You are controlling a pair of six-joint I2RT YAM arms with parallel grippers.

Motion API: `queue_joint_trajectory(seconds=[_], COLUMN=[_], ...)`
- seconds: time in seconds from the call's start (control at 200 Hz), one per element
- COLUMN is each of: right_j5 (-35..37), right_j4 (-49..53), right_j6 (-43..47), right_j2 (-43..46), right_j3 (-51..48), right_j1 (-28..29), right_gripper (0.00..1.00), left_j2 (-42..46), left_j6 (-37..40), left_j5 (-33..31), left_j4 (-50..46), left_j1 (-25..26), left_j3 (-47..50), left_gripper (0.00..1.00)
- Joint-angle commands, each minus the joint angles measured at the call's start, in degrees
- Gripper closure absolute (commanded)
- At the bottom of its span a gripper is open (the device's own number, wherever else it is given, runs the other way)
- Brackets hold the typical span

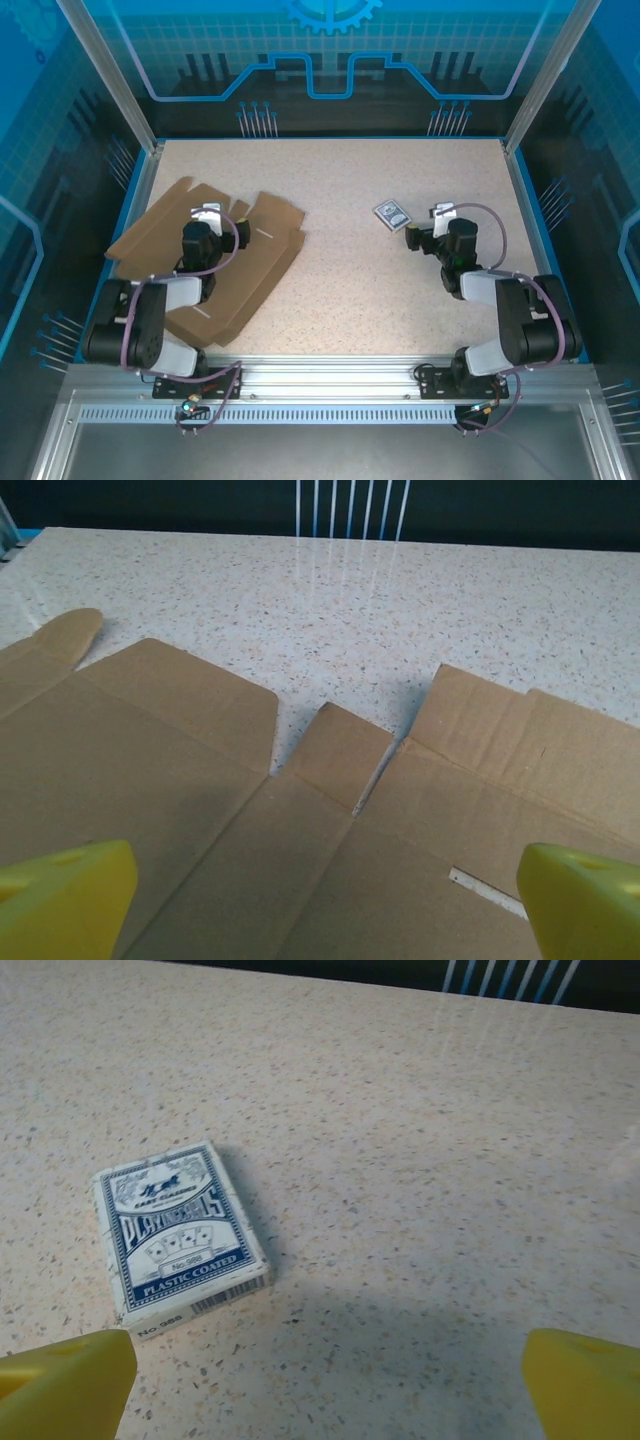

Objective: Fold the paper box

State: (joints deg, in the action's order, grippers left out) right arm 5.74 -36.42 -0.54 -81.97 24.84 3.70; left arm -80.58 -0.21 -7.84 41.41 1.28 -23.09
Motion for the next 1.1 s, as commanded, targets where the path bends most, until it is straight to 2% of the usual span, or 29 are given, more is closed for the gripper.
queue_joint_trajectory(seconds=[0.0,0.06,0.17,0.285,0.365,0.47,0.59,0.7,0.901,1.091], right_j5=[5.12,7.06,7.57,0.45,-3.12,-2.84,-1.86,-4.21,-10.49,-14.6], right_j4=[7.97,11.81,23.32,33.32,35.7,36.76,37.02,38.74,36.67,33.54], right_j6=[-4.84,-8.27,-16.42,-20.46,-22.68,-24.22,-24.26,-24.4,-27.99,-32.87], right_j2=[6.67,10.57,17.26,20.63,21.25,19.54,12.72,2.64,-14.75,-27.08], right_j3=[2.46,2.71,5.45,9.69,10.84,11.8,15.57,22.51,34.55,41.89], right_j1=[-1.08,-1.73,-2.83,-2.36,1.04,10.2,21.4,28.13,35.21,36.11], right_gripper=[0.0,0.0,0.0,0.0,0.02,0.05,0.08,0.11,0.19,0.31], left_j2=[7.26,10.43,13.63,14.43,13.83,11.42,7.88,6.49,8.92,12.22], left_j6=[-5.55,-9.41,-15.04,-22.43,-25.55,-26.36,-26.16,-26.36,-25.0,-23.71], left_j5=[-4.79,-4.51,3.32,13.54,15.98,16.25,15.58,13.81,7.5,3.21], left_j4=[-12.7,-18.54,-23.36,-24.44,-24.96,-27.11,-29.69,-30.73,-32.49,-33.6], left_j1=[-0.61,-0.58,-0.51,0.2,2.69,7.31,10.97,11.46,11.31,11.29], left_j3=[-4.85,-6.99,-8.92,-9.42,-9.19,-9.9,-11.25,-11.45,-10.93,-9.22], left_gripper=[0.01,0.01,0.01,0.01,0.01,0.01,0.02,0.03,0.02,0.01])
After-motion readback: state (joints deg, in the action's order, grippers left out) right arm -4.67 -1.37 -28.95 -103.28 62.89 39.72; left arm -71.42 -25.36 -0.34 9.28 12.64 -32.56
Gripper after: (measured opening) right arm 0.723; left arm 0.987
